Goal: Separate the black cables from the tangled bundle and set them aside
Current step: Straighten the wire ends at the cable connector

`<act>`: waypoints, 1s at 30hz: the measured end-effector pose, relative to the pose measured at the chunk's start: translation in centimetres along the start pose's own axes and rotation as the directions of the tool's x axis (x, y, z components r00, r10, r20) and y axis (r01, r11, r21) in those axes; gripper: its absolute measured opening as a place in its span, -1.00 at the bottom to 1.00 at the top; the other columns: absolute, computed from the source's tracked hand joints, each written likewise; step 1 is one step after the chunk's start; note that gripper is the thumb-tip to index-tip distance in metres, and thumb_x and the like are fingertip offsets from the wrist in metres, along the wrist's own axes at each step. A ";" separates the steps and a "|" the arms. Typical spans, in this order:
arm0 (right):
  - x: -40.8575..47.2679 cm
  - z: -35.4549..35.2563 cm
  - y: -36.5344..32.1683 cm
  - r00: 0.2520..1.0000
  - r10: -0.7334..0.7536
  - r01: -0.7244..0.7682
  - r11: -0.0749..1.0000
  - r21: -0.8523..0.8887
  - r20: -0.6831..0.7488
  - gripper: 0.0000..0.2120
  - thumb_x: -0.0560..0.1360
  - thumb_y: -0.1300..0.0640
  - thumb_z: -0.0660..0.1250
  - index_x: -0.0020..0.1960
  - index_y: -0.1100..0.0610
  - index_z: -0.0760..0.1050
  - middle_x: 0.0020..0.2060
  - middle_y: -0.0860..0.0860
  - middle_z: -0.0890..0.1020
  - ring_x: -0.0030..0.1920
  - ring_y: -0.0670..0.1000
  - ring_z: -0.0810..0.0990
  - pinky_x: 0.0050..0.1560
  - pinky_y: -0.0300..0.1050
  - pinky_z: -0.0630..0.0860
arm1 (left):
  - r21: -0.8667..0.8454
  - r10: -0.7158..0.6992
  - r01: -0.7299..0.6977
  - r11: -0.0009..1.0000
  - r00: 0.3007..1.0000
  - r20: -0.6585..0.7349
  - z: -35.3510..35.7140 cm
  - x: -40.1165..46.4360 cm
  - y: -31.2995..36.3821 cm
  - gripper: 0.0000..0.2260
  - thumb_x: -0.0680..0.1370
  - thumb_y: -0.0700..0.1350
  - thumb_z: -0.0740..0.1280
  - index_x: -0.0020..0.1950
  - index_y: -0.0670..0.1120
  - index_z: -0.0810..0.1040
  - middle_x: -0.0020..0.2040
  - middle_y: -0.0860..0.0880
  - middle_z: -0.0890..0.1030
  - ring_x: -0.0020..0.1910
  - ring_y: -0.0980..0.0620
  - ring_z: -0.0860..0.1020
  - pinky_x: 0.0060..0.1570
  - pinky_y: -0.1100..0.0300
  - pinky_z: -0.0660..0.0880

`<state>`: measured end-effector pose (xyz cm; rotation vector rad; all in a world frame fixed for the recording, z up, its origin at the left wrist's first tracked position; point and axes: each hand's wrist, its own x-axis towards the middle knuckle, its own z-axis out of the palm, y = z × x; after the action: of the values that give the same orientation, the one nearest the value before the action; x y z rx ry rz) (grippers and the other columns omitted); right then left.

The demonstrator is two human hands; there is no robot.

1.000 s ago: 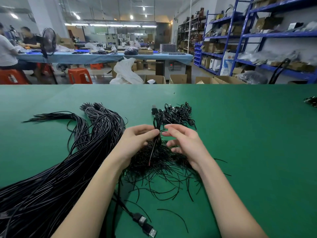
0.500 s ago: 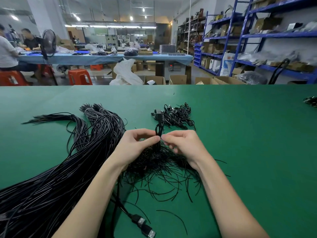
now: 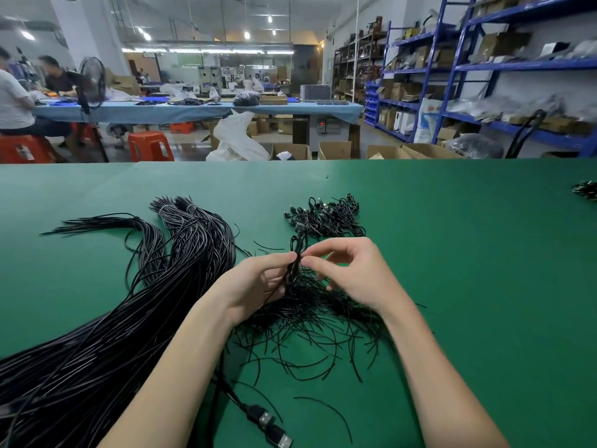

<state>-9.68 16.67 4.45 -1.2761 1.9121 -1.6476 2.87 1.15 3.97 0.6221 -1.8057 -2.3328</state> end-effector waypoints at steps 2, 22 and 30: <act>0.0 0.2 0.0 0.999 -0.021 0.021 1.000 0.003 -0.033 -0.78 0.35 -0.24 0.54 -0.13 -0.12 0.73 -0.31 0.00 0.72 -0.33 0.06 0.66 -0.37 -0.18 0.57 | -0.045 -0.039 0.041 0.998 0.998 0.057 0.2 0.0 -0.1 -0.78 0.39 0.00 0.48 -0.02 -0.03 0.76 -0.14 0.06 0.67 -0.15 0.12 0.54 -0.11 0.21 0.40; 0.6 2.0 1.2 0.852 0.512 -0.459 0.639 0.617 0.104 -0.90 0.57 0.12 0.44 -0.01 0.17 0.64 -0.33 -0.02 0.64 -0.47 -0.16 0.51 -0.51 -0.36 0.44 | 0.495 0.530 -0.407 0.768 0.837 -0.135 1.0 0.1 -0.3 -0.94 0.48 -0.08 0.53 -0.06 0.04 0.75 -0.11 0.08 0.74 -0.20 0.15 0.59 -0.15 0.31 0.45; -0.1 0.4 0.4 0.999 -0.028 0.024 0.996 -0.089 -0.039 -0.94 0.46 0.09 0.57 -0.10 -0.03 0.72 -0.25 -0.14 0.73 -0.29 -0.13 0.65 -0.32 -0.23 0.58 | 0.026 -0.023 0.025 0.999 0.997 -0.068 0.5 0.1 0.2 -0.68 0.40 0.01 0.47 0.10 -0.07 0.67 -0.06 0.03 0.71 -0.15 0.12 0.57 -0.05 0.15 0.39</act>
<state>-9.52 16.53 3.93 -1.3166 2.0209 -1.6291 2.61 1.51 4.22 0.7214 -1.8134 -2.2769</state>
